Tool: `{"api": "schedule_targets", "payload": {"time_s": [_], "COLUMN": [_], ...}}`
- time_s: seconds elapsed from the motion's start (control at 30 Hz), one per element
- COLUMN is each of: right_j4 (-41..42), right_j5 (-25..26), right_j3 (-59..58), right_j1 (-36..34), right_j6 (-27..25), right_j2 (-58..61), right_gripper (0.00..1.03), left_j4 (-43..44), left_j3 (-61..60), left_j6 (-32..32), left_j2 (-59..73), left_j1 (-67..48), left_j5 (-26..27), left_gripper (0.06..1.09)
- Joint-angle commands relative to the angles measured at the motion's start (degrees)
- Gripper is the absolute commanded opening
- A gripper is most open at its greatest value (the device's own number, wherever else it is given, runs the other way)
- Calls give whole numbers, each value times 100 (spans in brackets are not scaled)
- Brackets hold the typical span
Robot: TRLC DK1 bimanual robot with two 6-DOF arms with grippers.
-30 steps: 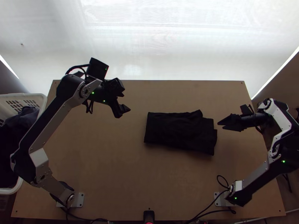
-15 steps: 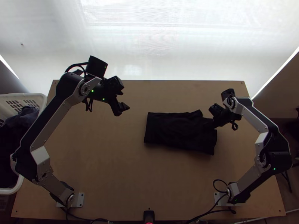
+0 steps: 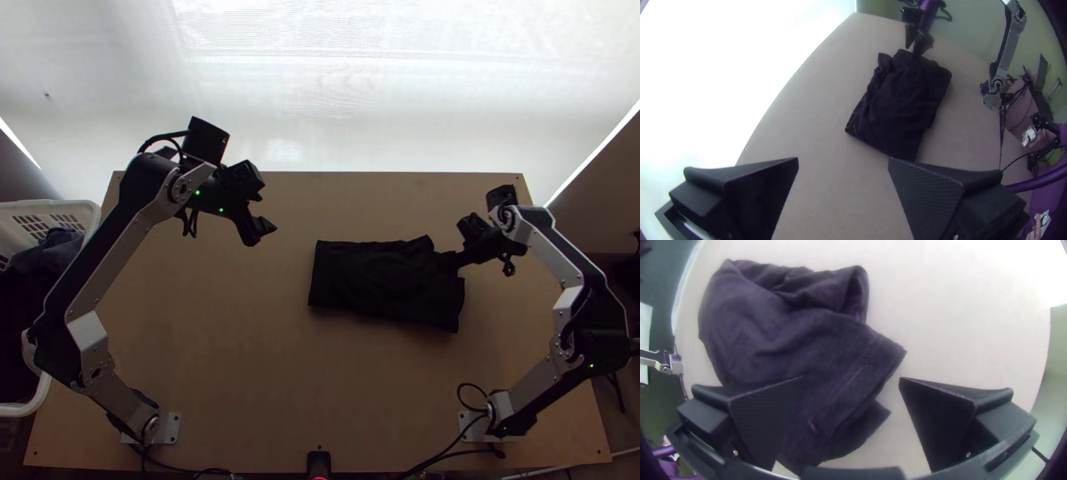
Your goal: Fold the t-shirt
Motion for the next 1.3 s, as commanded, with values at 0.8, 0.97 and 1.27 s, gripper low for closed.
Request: {"api": "schedule_targets", "payload": {"time_s": [0.8,0.97,1.27], "right_j4": [-1530,-1503,-1486], "right_j5": [-2517,-2525,-2728], "right_j3": [827,932,853], "right_j1": [-1356,-1321,-442], "right_j6": [-785,-785,-644], "right_j2": [1587,1868,1815], "right_gripper": [97,97,97], "left_j4": [-286,-321,-330], "left_j3": [469,478,566], "left_j6": [105,114,114], "left_j2": [212,212,265], "left_j1": [24,24,24], "left_j5": [-113,-148,-201], "left_gripper": [104,104,104]}}
